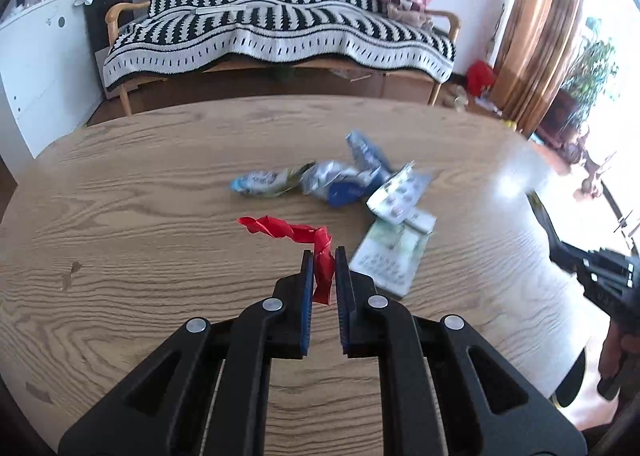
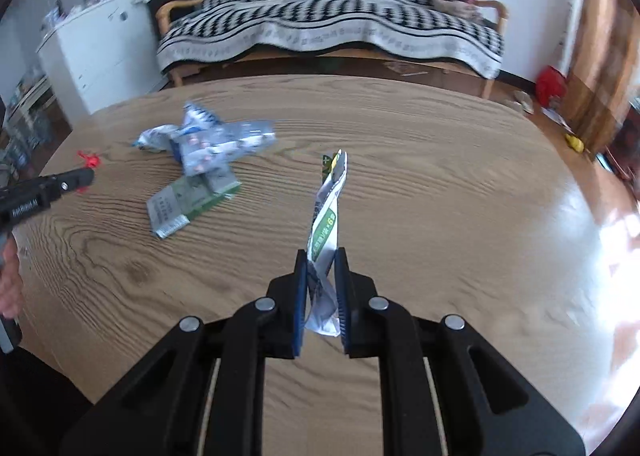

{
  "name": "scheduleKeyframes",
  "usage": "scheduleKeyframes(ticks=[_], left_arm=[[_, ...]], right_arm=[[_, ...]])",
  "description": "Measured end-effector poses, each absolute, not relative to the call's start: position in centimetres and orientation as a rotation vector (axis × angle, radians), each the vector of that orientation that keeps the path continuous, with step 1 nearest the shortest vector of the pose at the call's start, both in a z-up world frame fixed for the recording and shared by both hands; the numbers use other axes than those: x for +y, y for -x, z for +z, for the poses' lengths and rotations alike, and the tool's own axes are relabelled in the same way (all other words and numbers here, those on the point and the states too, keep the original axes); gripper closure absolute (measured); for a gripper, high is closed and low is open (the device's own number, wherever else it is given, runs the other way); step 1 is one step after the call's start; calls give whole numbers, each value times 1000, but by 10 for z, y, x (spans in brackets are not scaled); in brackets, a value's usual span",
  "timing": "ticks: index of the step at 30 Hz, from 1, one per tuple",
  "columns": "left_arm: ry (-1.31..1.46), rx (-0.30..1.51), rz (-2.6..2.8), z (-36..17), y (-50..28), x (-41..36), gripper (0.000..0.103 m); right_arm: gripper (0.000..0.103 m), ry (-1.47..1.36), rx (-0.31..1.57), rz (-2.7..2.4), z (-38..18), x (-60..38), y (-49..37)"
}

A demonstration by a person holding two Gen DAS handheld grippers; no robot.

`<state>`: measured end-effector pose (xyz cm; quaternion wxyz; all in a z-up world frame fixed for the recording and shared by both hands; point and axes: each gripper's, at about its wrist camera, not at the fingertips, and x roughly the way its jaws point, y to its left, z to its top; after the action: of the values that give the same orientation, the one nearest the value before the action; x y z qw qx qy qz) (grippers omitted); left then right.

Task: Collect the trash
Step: 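Carry the red ribbon and foil strip with both grippers over the bin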

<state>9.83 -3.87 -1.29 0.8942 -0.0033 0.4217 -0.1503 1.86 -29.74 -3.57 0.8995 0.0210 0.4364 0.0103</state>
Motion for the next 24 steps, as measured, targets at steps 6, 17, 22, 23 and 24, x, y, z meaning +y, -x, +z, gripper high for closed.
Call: scheduleKeyframes(ticks=[6, 17, 22, 23, 24], left_arm=[[-15, 850, -426, -3, -80, -99, 93], [-126, 806, -755, 5, -3, -282, 93], [-159, 797, -930, -1, 50, -364, 93], [-168, 793, -972, -3, 63, -382, 93], [-180, 789, -1005, -6, 74, -396, 93]], right_arm=[[89, -119, 881, -114, -27, -368, 44], [89, -258, 853, -387, -32, -491, 171], [89, -356, 821, -536, -40, -547, 244], [89, -371, 819, -555, -42, -553, 254], [89, -393, 820, -585, -46, -563, 267]])
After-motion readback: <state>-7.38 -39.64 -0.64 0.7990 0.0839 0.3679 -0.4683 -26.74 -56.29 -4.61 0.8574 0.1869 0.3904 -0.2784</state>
